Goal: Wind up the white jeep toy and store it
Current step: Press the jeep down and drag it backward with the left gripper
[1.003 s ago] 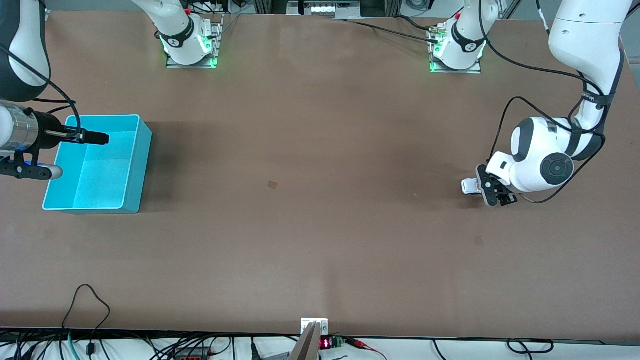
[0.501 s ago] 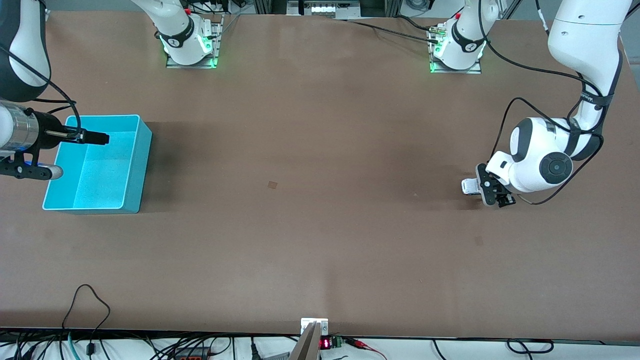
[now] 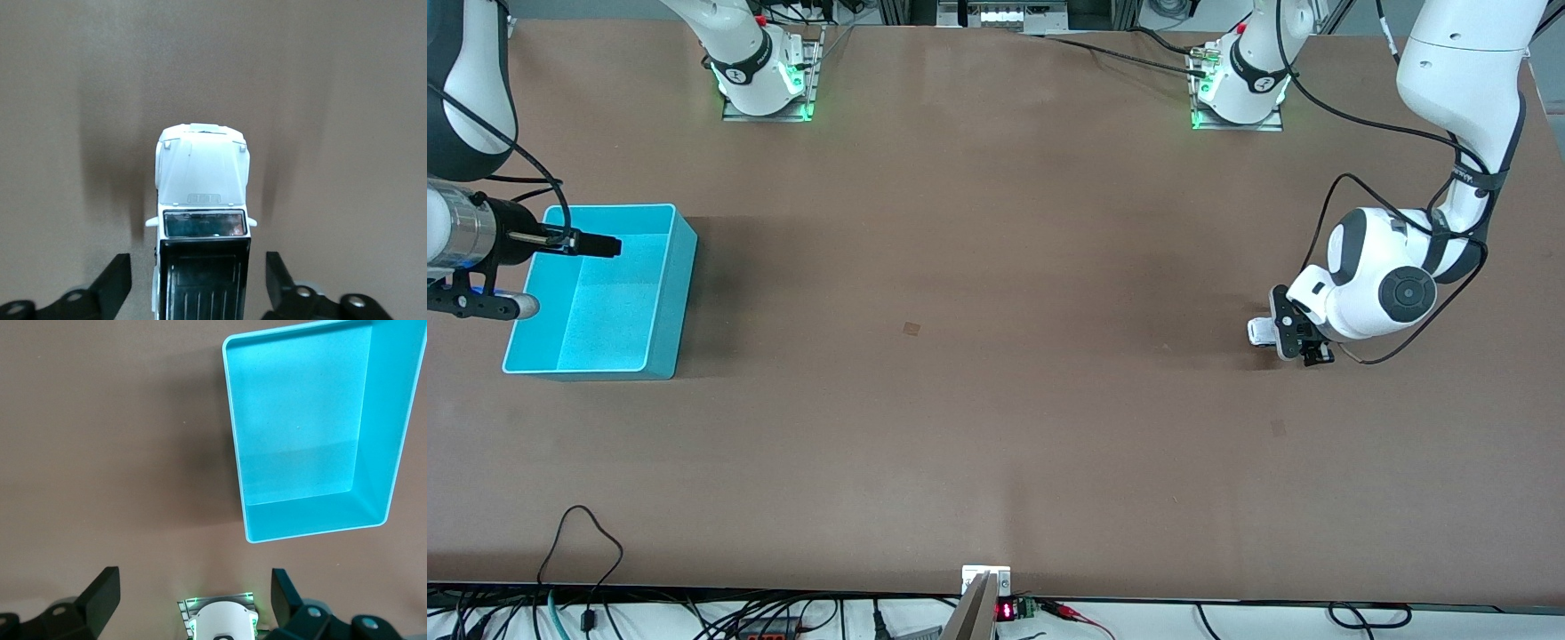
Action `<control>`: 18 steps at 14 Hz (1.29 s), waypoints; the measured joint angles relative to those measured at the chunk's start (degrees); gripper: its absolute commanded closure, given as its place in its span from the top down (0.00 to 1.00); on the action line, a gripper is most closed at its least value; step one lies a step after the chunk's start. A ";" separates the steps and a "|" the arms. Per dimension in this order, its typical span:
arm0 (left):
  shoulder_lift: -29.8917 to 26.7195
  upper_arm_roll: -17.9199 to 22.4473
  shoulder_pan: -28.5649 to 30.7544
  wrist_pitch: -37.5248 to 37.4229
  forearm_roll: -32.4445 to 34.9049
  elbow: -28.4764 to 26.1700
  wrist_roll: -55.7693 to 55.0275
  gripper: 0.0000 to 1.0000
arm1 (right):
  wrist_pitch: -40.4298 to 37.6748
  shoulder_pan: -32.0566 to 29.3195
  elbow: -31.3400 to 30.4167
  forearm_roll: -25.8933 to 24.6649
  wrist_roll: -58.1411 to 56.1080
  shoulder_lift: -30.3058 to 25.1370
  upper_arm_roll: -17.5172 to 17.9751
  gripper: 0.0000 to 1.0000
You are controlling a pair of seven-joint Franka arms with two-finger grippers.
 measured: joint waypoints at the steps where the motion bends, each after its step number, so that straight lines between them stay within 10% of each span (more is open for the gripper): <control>1: 0.00 0.00 0.00 0.06 0.00 0.00 1.15 0.58 | 0.00 0.00 0.00 0.00 0.01 0.00 0.00 1.00; 18: -1.49 -0.30 0.00 1.97 0.07 -0.37 4.29 0.25 | -0.17 0.00 -0.06 0.00 0.02 0.00 0.00 1.00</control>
